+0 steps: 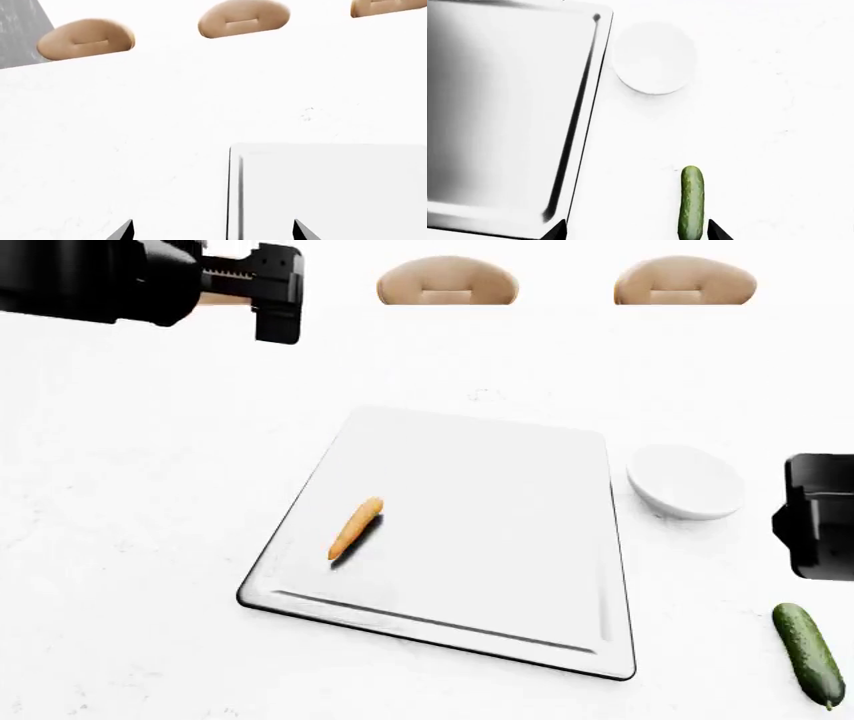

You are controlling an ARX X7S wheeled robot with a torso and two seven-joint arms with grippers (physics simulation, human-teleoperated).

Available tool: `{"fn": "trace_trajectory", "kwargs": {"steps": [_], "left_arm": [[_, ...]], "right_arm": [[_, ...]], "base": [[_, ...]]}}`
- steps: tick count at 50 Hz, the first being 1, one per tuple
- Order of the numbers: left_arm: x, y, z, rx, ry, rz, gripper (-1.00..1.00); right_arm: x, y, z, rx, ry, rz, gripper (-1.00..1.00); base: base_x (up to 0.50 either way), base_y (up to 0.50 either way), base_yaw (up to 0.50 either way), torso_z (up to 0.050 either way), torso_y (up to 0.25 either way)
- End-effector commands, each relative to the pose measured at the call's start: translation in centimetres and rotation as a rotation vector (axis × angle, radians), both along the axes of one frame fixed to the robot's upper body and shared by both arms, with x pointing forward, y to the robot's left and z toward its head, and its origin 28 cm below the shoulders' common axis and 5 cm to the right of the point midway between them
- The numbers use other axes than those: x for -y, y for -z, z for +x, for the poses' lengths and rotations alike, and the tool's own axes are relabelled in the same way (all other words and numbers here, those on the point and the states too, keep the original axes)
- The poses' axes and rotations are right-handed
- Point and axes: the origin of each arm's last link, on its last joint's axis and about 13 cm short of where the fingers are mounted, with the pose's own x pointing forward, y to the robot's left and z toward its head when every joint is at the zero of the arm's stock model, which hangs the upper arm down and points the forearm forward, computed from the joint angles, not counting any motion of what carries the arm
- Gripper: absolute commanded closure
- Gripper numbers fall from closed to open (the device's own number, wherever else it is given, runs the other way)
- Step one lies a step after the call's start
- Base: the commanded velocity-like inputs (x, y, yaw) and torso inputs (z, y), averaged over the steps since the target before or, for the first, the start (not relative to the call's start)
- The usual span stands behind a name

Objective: Place the two vegetables and bowl onto the tray for setting up a vegetable dip station.

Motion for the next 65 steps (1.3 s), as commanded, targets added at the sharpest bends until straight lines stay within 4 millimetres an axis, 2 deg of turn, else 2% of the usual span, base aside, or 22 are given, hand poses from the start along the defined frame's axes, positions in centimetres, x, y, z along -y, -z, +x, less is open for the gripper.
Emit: {"fn": "trace_trajectory", "kwargs": {"steps": [1, 9, 14, 25, 42, 53, 65], "left_arm": [[-0.2, 0.7, 0.1, -0.011, -0.010, -0.002, -1.00], [-0.2, 0.7, -0.2, -0.007, -0.010, 0.000, -1.00], [-0.2, 0.7, -0.4, -0.003, -0.013, 0.002, -1.00], [-0.1, 0.9, -0.4, -0.012, -0.020, 0.006, -1.00], [-0.3, 1.2, -0.3, -0.015, -0.027, 0.002, -1.00], [-0.1, 1.4, -0.1, -0.020, -0.026, 0.003, -1.00], [0.0, 1.9, 0.3, -0.028, -0.025, 0.003, -1.00]], "right_arm": [[0.5, 0.6, 0.9, 0.005, 0.012, -0.003, -1.00], [0.7, 1.2, 1.8, 0.012, 0.002, -0.005, -1.00], [1.2, 2.8, 2.6, -0.012, 0.027, -0.008, -1.00], [2.8, 3.8, 1.4, -0.012, 0.086, -0.017, -1.00], [3.9, 5.5, 1.5, -0.050, 0.140, -0.041, -1.00], [4.4, 7.1, 3.2, -0.093, 0.132, -0.047, -1.00], [4.5, 8.8, 4.0, -0.148, 0.134, -0.045, -1.00]], "base": [[0.00, 0.00, 0.00, 0.000, 0.000], [0.00, 0.00, 0.00, 0.000, 0.000], [0.00, 0.00, 0.00, 0.000, 0.000], [0.00, 0.00, 0.00, 0.000, 0.000], [0.00, 0.00, 0.00, 0.000, 0.000], [0.00, 0.00, 0.00, 0.000, 0.000], [0.00, 0.00, 0.00, 0.000, 0.000]]}}
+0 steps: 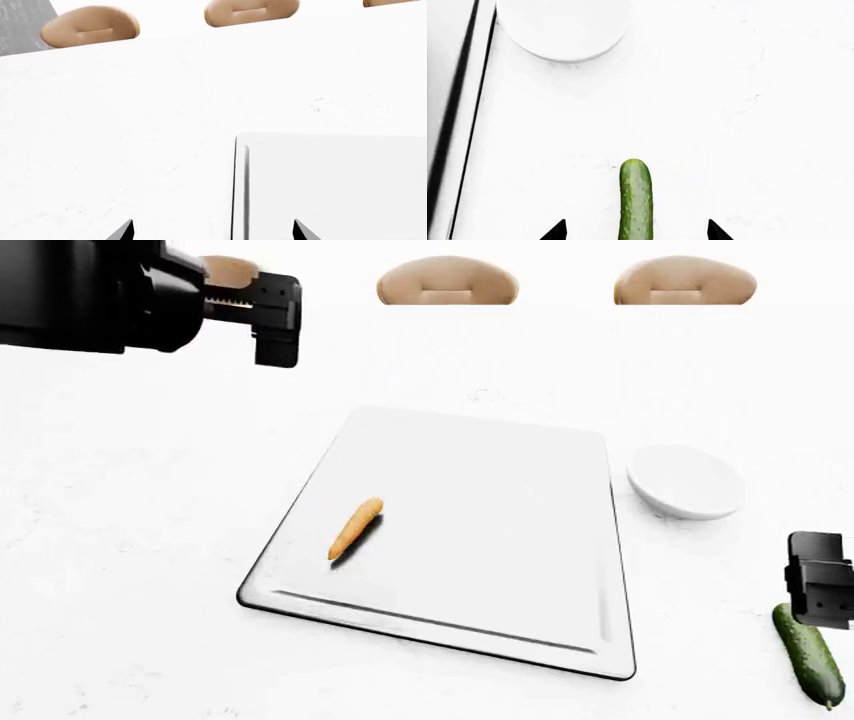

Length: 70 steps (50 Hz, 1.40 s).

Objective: Place the two vegetables and bowl onto the tray for setting up a vegetable dip station.

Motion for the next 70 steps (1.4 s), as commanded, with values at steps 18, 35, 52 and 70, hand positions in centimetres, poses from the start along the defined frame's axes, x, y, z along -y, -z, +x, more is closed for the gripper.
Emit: {"fn": "trace_trajectory", "kwargs": {"steps": [18, 35, 52, 70], "left_arm": [[0.0, 0.7, 0.6, -0.015, -0.001, 0.001, -1.00], [-0.1, 0.8, 0.5, -0.020, -0.007, 0.004, -1.00], [-0.2, 0.5, 0.3, -0.010, -0.013, -0.002, -1.00], [-0.5, 0.2, -0.1, 0.002, -0.022, -0.005, -1.00]], "right_arm": [[0.2, 4.3, 1.6, -0.143, -0.017, 0.004, -1.00], [0.6, 6.4, 1.4, -0.207, 0.011, 0.011, -1.00], [0.1, 6.5, 1.6, -0.220, -0.018, -0.009, 1.00], [0.6, 3.1, 0.8, -0.104, 0.036, -0.046, 1.00]], "base": [[0.00, 0.00, 0.00, 0.000, 0.000], [0.00, 0.00, 0.00, 0.000, 0.000], [0.00, 0.00, 0.00, 0.000, 0.000], [0.00, 0.00, 0.00, 0.000, 0.000]]}}
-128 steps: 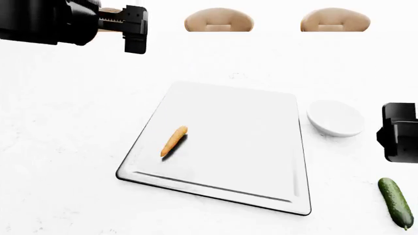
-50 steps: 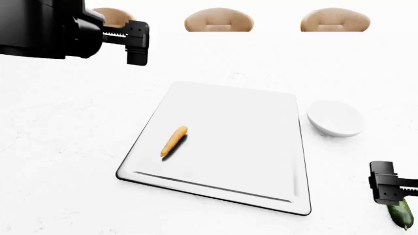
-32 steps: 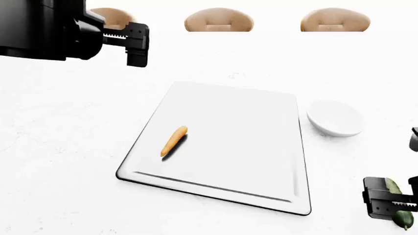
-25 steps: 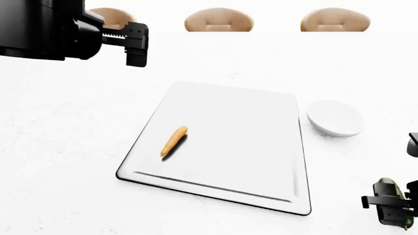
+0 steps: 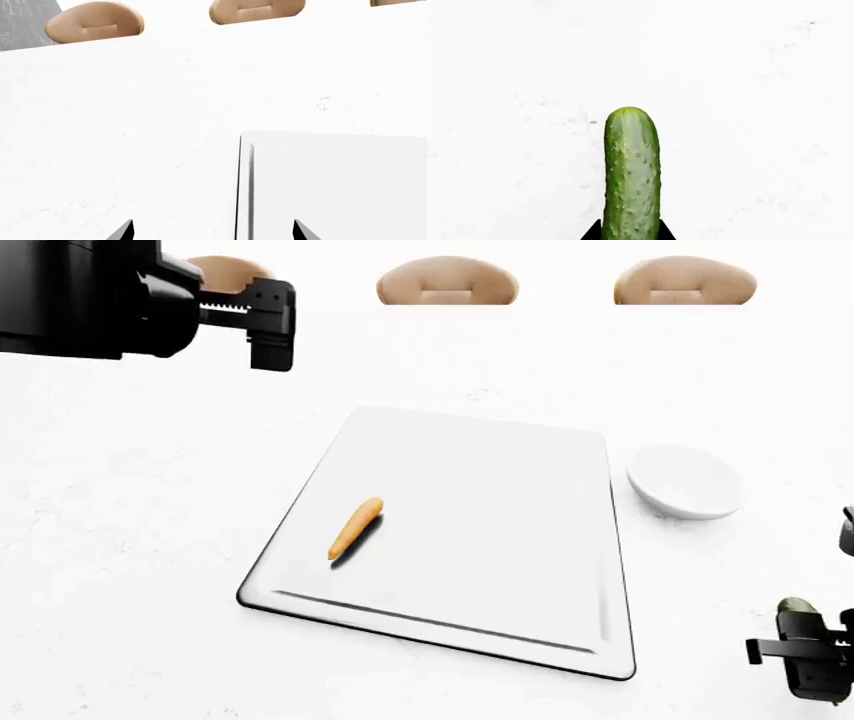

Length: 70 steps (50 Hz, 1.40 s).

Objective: Place the two vegetables and bowl onto the tray for setting up a vegetable dip station.

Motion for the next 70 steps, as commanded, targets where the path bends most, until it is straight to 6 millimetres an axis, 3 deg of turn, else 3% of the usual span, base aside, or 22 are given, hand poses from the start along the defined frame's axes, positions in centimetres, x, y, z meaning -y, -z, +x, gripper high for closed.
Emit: {"fn": "trace_trajectory", "kwargs": {"steps": [1, 10, 13, 26, 35, 46, 62, 70], "left_arm": [[-0.1, -0.2, -0.2, 0.007, -0.006, 0.000, -1.00], [-0.2, -0.3, -0.4, 0.012, -0.006, -0.003, -1.00], [-0.2, -0.3, -0.4, 0.013, -0.005, -0.003, -1.00], [-0.1, -0.7, -0.7, 0.017, -0.001, 0.000, -1.00], [-0.1, -1.0, -1.0, 0.026, -0.003, -0.004, -1.00], [0.1, -0.9, -0.8, 0.025, -0.002, -0.005, -1.00], [-0.1, -0.9, -0.9, 0.024, -0.004, -0.005, -1.00], [0.0, -0.7, -0.8, 0.020, -0.004, -0.006, -1.00]], "right_arm": [[0.3, -3.0, -0.6, 0.112, 0.030, -0.032, 1.00], [-0.7, -6.6, -1.4, 0.163, -0.012, -0.040, 1.00], [-2.0, -8.0, -1.3, 0.175, -0.090, -0.051, 1.00], [-6.0, -11.6, -1.8, 0.159, -0.309, -0.086, 1.00], [-7.6, -13.5, -2.7, 0.189, -0.406, -0.088, 1.00], [-10.8, -13.8, -2.8, 0.202, -0.592, -0.085, 1.00], [-15.2, -12.8, -0.6, 0.186, -0.823, -0.024, 1.00], [-16.1, -11.5, 3.3, 0.193, -0.823, -0.033, 1.00]], "base": [[0.00, 0.00, 0.00, 0.000, 0.000], [0.00, 0.00, 0.00, 0.000, 0.000], [0.00, 0.00, 0.00, 0.000, 0.000], [0.00, 0.00, 0.00, 0.000, 0.000], [0.00, 0.00, 0.00, 0.000, 0.000], [0.00, 0.00, 0.00, 0.000, 0.000], [0.00, 0.00, 0.00, 0.000, 0.001], [0.00, 0.00, 0.00, 0.000, 0.000]]}}
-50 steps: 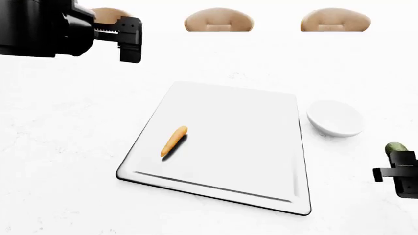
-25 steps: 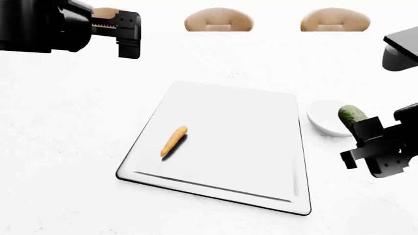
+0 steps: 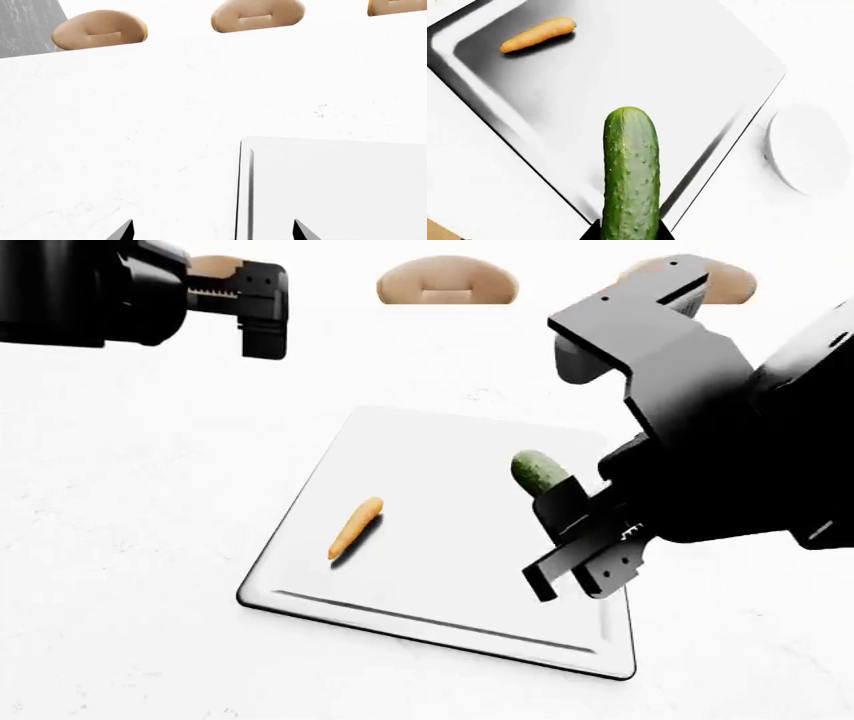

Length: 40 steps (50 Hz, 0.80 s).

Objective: Place the two vegetables and bowl onto the tray for setting up a vegetable dip station.

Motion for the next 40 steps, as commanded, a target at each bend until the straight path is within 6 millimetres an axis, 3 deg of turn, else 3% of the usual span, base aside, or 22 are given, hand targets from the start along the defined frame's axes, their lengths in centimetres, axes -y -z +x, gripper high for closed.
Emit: {"fn": "trace_trajectory", "kwargs": {"steps": [1, 8, 40], "left_arm": [[0.1, 0.2, 0.1, -0.006, 0.000, 0.000, -1.00], [-0.1, 0.4, 0.4, -0.012, -0.002, -0.001, -1.00], [-0.2, 0.7, 0.5, -0.018, -0.012, -0.007, -1.00]], "right_arm": [[-2.1, 1.3, 3.8, 0.003, -0.075, 0.014, 1.00], [-2.9, 3.4, 3.9, -0.086, -0.157, 0.004, 1.00], [-3.3, 5.0, 5.4, -0.107, -0.167, 0.008, 1.00]], "base": [[0.00, 0.00, 0.00, 0.000, 0.000], [0.00, 0.00, 0.00, 0.000, 0.000], [0.00, 0.00, 0.00, 0.000, 0.001]]}}
